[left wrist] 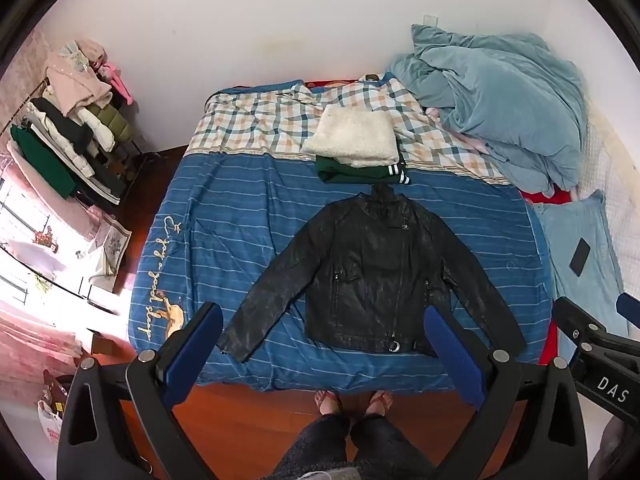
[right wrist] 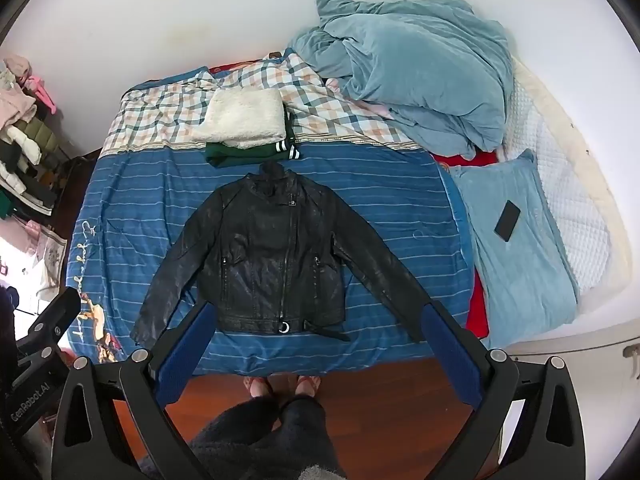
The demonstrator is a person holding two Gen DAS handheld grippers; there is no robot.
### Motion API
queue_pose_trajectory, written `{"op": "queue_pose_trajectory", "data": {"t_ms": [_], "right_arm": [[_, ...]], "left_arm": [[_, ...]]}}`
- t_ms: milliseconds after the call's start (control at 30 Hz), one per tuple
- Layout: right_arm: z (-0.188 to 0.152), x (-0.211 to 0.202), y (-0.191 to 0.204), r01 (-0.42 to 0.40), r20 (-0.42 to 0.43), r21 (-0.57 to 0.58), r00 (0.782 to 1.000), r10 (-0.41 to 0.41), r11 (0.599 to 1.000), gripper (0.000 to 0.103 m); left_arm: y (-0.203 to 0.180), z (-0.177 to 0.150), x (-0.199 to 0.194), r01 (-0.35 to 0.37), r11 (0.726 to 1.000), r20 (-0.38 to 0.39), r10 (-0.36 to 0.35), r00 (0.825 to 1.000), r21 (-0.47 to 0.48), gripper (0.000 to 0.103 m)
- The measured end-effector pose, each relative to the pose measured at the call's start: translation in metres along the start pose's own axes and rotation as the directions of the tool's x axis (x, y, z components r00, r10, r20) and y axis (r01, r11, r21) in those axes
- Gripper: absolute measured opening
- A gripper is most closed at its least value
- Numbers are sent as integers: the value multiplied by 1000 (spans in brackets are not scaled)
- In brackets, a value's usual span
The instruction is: Fold large clothes
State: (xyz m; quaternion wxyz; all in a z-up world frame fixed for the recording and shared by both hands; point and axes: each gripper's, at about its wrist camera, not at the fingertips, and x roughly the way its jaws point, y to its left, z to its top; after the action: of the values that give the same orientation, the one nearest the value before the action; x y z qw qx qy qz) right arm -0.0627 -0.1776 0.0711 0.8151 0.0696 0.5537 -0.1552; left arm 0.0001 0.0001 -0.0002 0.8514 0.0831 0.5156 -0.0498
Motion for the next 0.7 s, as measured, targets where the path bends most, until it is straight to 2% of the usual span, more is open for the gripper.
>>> {"op": "queue_pose_trajectory", "data": {"t_ms": [700], "right_arm": [[-3, -4, 1, -11, 13, 5, 1000, 11, 1000, 103]], "left_arm": [[2, 0, -5, -18, 1000, 25, 18, 1000, 6, 103]]}}
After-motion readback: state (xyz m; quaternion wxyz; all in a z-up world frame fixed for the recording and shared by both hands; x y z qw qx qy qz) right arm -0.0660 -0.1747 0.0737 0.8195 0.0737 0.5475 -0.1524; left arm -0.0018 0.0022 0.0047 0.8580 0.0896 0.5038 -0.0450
